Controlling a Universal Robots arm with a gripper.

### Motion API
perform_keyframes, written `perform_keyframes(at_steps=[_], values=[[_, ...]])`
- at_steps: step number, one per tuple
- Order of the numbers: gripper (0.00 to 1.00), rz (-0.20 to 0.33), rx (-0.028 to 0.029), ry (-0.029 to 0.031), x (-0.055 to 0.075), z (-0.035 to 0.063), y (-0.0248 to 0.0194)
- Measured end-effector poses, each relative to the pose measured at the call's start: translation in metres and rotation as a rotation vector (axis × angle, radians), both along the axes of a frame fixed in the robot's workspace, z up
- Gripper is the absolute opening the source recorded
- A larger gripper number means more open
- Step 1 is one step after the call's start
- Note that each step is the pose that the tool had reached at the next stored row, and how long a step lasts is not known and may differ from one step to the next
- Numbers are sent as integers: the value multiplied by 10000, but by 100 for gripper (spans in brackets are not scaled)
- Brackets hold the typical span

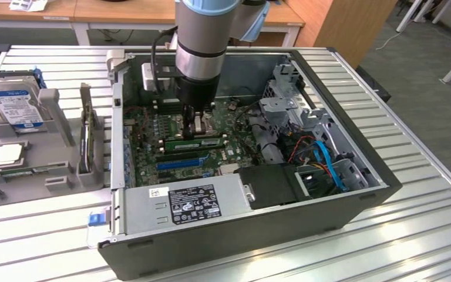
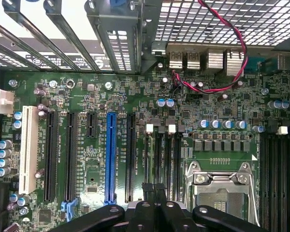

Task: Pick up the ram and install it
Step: 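Press down the ram until it locks into place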

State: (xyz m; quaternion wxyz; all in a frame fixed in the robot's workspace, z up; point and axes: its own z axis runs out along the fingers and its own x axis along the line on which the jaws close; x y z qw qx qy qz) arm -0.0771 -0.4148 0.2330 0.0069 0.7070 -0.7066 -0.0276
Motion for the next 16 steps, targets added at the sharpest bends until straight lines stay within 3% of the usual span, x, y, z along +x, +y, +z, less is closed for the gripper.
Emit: perform_keyframes(at_steps=[16], values=[[10, 0, 1, -1, 0, -49, 0]])
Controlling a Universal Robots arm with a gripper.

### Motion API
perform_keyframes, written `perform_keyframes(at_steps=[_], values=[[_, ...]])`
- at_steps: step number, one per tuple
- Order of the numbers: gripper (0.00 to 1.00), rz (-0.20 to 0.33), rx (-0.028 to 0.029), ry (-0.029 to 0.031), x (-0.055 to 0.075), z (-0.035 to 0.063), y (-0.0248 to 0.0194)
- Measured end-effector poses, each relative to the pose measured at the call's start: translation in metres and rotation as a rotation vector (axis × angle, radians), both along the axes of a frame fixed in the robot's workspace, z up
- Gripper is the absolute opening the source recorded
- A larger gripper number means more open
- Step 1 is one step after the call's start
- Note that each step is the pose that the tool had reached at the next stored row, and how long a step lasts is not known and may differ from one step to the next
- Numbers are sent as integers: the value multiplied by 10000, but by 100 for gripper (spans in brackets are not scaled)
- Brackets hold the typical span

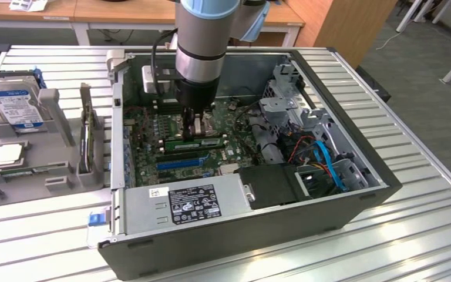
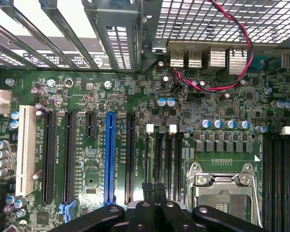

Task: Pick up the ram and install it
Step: 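Press down the ram until it locks into place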

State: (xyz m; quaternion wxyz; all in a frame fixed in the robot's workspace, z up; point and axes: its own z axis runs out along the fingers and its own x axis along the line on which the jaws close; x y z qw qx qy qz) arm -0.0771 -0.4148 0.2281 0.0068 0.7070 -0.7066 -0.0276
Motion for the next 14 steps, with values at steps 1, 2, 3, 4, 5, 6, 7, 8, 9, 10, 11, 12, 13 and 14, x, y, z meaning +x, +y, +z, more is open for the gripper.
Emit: perform_keyframes(at_steps=[1, 2, 3, 4, 5, 6, 7, 8, 9, 10, 11, 12, 13, 14], values=[[10, 0, 1, 0, 0, 0, 0], [10, 0, 2, -1, 0, -3, 0], [10, 0, 6, -2, 1, -9, 1], [10, 0, 2, -1, 0, -12, 1], [10, 0, 0, 1, 0, -16, 0], [10, 0, 0, 1, 0, -19, 0], [10, 1, -1, 1, 0, -19, 0], [10, 0, -1, 1, 0, -19, 0], [10, 0, -1, 1, 0, -19, 0], [10, 0, 1, 0, 0, -20, 0], [10, 0, 1, 0, 0, -20, 0], [10, 0, 1, 0, 0, -20, 0], [10, 0, 1, 0, 0, -20, 0], [10, 0, 2, 0, 0, -23, 0]])
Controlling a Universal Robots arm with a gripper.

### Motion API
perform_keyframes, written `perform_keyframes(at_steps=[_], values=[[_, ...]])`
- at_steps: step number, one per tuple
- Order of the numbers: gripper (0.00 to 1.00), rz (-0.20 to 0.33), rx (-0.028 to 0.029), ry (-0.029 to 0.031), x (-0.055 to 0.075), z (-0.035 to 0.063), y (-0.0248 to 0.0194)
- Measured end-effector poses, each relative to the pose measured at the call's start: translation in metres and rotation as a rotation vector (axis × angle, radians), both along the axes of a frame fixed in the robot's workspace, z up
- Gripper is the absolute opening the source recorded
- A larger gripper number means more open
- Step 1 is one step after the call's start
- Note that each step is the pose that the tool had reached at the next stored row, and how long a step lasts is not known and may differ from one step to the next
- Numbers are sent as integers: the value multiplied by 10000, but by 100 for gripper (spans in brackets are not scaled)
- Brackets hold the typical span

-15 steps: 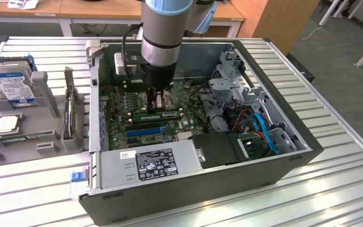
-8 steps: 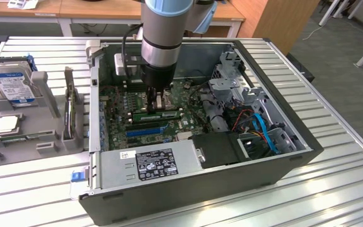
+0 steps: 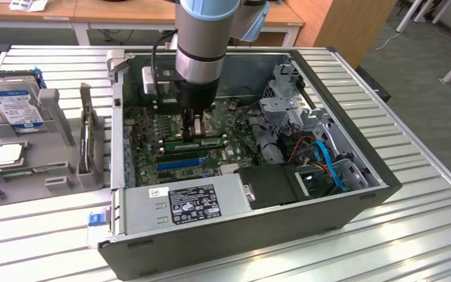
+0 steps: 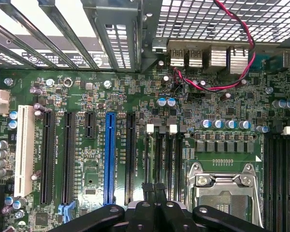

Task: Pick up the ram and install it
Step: 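Press down the ram until it locks into place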

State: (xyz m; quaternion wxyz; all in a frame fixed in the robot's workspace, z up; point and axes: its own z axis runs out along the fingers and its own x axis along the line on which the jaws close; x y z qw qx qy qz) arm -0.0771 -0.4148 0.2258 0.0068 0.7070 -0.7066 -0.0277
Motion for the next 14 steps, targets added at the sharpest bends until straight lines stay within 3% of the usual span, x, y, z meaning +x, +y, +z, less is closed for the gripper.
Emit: perform_keyframes(at_steps=[14], values=[[10, 0, -3, 1, 0, -30, -1]])
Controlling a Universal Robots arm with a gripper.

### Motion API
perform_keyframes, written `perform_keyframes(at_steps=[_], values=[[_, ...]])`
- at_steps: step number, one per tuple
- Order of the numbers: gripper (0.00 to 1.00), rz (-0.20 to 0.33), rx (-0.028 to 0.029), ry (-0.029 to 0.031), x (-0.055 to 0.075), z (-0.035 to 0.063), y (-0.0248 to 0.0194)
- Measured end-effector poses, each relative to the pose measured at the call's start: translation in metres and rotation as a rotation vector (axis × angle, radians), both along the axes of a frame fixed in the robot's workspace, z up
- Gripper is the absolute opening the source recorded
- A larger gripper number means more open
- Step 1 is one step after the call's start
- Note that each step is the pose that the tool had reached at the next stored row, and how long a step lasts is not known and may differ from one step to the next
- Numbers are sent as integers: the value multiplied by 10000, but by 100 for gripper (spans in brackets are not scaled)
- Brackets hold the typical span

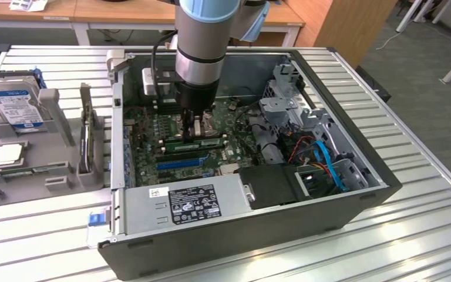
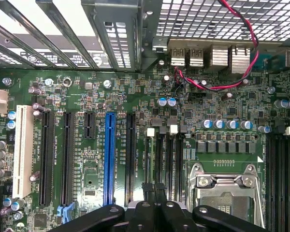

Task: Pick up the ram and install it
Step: 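Press down the ram until it locks into place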

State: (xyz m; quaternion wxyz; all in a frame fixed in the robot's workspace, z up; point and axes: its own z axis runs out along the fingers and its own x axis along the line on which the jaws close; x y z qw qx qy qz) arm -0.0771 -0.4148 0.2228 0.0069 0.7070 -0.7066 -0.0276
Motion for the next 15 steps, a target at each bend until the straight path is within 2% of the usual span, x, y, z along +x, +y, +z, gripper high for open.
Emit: perform_keyframes(at_steps=[15], values=[[10, 0, 12, -8, 1, -1, 2]])
